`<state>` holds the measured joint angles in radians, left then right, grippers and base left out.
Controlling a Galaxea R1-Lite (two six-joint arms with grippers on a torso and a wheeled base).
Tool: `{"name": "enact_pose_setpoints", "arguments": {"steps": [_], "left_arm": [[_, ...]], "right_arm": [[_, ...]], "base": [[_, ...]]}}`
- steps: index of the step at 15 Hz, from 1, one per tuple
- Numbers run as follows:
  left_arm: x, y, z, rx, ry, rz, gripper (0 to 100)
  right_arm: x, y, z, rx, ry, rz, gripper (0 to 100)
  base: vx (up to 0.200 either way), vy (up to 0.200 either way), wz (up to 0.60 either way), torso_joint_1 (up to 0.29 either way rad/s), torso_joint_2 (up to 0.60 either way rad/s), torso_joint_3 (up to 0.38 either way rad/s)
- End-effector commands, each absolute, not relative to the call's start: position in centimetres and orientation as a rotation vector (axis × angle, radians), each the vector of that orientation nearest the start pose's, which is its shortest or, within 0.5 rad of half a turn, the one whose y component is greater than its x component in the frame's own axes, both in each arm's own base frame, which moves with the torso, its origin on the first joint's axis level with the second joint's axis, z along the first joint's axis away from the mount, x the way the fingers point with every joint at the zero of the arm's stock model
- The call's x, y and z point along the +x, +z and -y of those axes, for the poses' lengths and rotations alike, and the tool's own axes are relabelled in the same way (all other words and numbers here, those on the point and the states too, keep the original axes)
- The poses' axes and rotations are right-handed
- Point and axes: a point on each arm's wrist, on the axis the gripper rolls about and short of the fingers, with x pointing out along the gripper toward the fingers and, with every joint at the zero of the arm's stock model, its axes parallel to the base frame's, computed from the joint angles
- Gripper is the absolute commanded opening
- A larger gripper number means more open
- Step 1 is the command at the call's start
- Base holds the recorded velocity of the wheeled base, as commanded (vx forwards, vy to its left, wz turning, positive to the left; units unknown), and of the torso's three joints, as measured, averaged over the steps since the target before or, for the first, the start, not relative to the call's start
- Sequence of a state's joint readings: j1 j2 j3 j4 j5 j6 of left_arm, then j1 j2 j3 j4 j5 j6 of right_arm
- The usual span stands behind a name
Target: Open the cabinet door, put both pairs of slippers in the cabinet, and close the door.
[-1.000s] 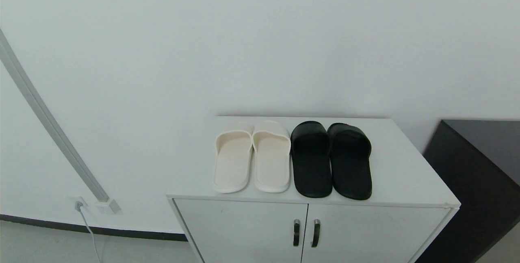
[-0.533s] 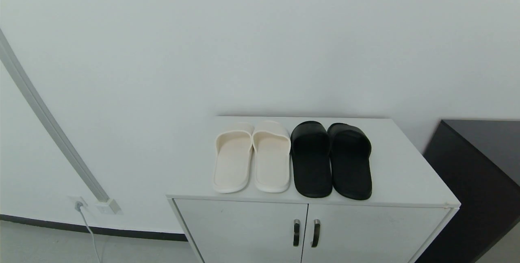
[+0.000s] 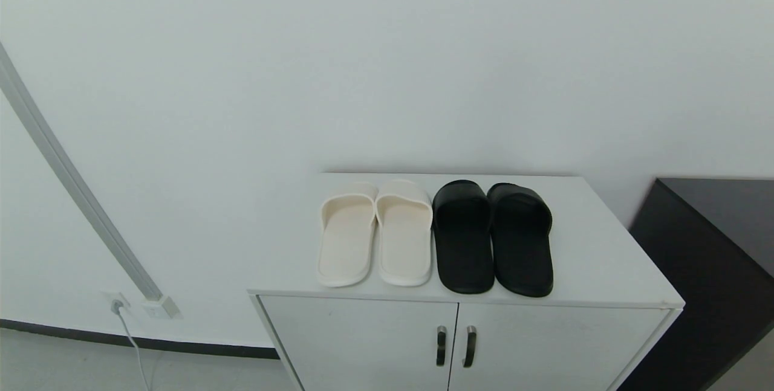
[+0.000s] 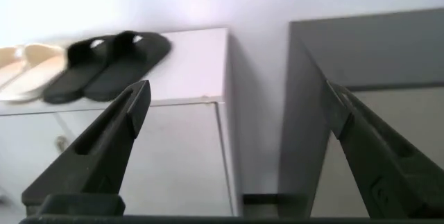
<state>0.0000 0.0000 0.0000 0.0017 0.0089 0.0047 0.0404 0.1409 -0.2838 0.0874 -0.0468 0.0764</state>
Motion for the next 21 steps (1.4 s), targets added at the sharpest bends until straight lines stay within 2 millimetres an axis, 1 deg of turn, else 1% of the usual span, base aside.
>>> {"name": "enact_pose_setpoints", "arguments": {"steps": [1, 2, 3, 4, 5, 7, 8, 9, 10, 11, 13, 16, 17, 18, 19, 21], "left_arm": [[-2.3, 7.5, 0.0, 0.005, 0.009, -0.002, 0], [-2.3, 7.5, 0.0, 0.005, 0.009, -0.002, 0], [-2.3, 7.5, 0.0, 0.012, 0.006, -0.002, 0], [-2.3, 7.5, 0.0, 0.018, 0.0, -0.002, 0], [-2.3, 7.5, 0.0, 0.018, -0.002, -0.002, 0], [-2.3, 7.5, 0.0, 0.023, -0.006, -0.003, 0], [-2.3, 7.5, 0.0, 0.023, -0.006, -0.003, 0], [-2.3, 7.5, 0.0, 0.023, -0.006, -0.003, 0], [-2.3, 7.5, 0.0, 0.023, -0.006, -0.003, 0], [-2.3, 7.5, 0.0, 0.023, -0.006, -0.003, 0], [-2.3, 7.5, 0.0, 0.023, -0.009, -0.003, 0], [-2.3, 7.5, 0.0, 0.021, -0.008, -0.001, 0], [-2.3, 7.5, 0.0, 0.021, -0.008, -0.003, 0], [-2.3, 7.5, 0.0, 0.021, -0.008, -0.003, 0], [-2.3, 7.5, 0.0, 0.021, -0.008, -0.003, 0], [-2.3, 7.5, 0.0, 0.021, -0.008, -0.001, 0]], "right_arm": [[3.5, 18.8, -0.6, 0.058, 0.183, -0.227, 100], [5.7, 19.0, -1.2, 0.049, 0.232, -0.261, 100], [7.1, 19.2, -2.0, 0.04, 0.288, -0.28, 100], [8.5, 19.3, -3.1, 0.03, 0.318, -0.295, 100], [9.5, 19.4, -4.6, 0.037, 0.345, -0.299, 100], [10.5, 19.9, -8.8, 0.033, 0.428, -0.288, 100], [11.1, 20.0, -10.0, 0.035, 0.432, -0.291, 100], [12.5, 20.5, -12.6, 0.049, 0.441, -0.301, 100], [13.7, 20.6, -14.2, 0.06, 0.441, -0.315, 100], [15.0, 20.5, -15.7, 0.077, 0.419, -0.334, 100], [17.6, 20.1, -18.6, 0.069, 0.295, -0.326, 100], [20.1, 18.9, -21.9, 0.072, 0.195, -0.277, 100], [20.3, 18.9, -22.0, 0.072, 0.191, -0.275, 100], [21.3, 17.7, -23.1, 0.054, 0.127, -0.269, 100], [22.2, 17.2, -24.0, 0.052, 0.075, -0.251, 100], [23.0, 16.6, -24.9, 0.048, 0.049, -0.236, 100]], "base": [[0.0, 0.0, 0.0, 0.0, 0.0, 0.0], [0.0, 0.0, 0.0, 0.0, 0.0, 0.0], [0.0, 0.0, 0.0, 0.0, 0.0, 0.0], [0.0, 0.0, 0.0, 0.0, 0.0, 0.0], [0.0, 0.0, 0.0, 0.0, 0.0, 0.0], [0.0, 0.0, 0.0, 0.0, 0.0, 0.0], [0.0, 0.0, 0.0, 0.0, 0.0, 0.0], [0.0, 0.0, 0.0, 0.0, 0.0, 0.0], [0.0, 0.0, 0.0, 0.0, 0.0, 0.0], [0.0, 0.0, 0.0, 0.0, 0.0, 0.0], [0.0, 0.0, 0.0, 0.0, 0.0, 0.0], [0.0, 0.0, 0.0, 0.0, 0.0, 0.0], [0.0, 0.0, 0.0, 0.0, 0.0, 0.0], [0.0, 0.0, 0.0, 0.0, 0.0, 0.0], [0.0, 0.0, 0.0, 0.0, 0.0, 0.0], [0.0, 0.0, 0.0, 0.0, 0.0, 0.0]]}}
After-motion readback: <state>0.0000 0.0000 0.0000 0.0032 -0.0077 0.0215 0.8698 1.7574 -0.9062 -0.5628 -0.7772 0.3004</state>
